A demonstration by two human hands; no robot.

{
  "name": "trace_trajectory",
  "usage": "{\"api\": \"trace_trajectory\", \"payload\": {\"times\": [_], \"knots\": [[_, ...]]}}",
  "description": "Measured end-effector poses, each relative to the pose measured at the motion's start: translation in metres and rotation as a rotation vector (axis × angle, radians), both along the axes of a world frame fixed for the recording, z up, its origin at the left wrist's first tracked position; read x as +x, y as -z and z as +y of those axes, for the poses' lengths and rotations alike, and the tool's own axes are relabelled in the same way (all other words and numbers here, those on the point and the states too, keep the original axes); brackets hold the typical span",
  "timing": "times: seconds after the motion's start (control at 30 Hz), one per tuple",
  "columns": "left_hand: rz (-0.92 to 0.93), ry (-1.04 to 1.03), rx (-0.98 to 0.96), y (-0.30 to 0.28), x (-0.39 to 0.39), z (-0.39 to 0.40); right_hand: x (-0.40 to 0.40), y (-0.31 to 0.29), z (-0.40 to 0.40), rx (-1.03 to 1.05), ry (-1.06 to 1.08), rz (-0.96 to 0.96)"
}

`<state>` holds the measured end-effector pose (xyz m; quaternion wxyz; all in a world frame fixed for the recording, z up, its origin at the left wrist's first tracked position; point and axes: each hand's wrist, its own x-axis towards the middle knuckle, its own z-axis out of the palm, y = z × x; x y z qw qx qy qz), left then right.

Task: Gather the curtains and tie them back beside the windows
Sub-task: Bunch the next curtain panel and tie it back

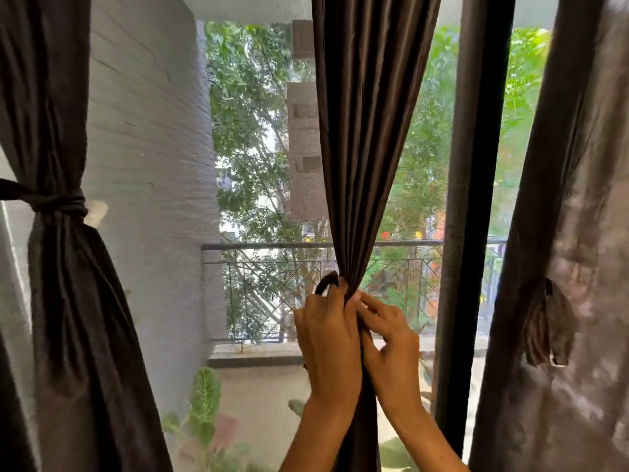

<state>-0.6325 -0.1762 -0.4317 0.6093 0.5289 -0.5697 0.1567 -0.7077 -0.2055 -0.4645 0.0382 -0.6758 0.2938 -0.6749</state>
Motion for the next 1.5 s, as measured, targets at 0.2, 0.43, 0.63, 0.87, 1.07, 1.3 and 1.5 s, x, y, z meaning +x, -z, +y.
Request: {"api": "trace_trajectory", "payload": {"times": [0.2,0.43,0.63,0.87,1.07,1.3,1.5], "knots": [[0.169,-0.055,0.068,-0.004,0.003,-0.002,0.008,0.000,0.014,0.085,-0.191,-0.028],[0.276,0.203,0.032,-0.017,0.022,0.001,-0.012,-0.025,0.001,0.184,-0.253,-0.070],[0.310,0.601,0.211,-0.033,0.052,0.008,-0.023,-0.041,-0.011,0.192,-0.307,0.281],[0.244,0.492,0.185,-0.033,0.056,0.008,-0.025,-0.050,-0.001,0.077,-0.007,0.345],[0.107,0.300,0.141,-0.033,0.045,0.018,-0.021,-0.070,0.030,0.269,-0.161,0.075],[0.000,0.370,0.416,-0.056,0.067,0.025,-0.015,-0.082,0.046,0.493,-0.500,-0.079],[0.210,0.796,0.632,-0.072,0.087,0.039,0.002,-0.059,0.054,0.368,-0.416,0.120]]}}
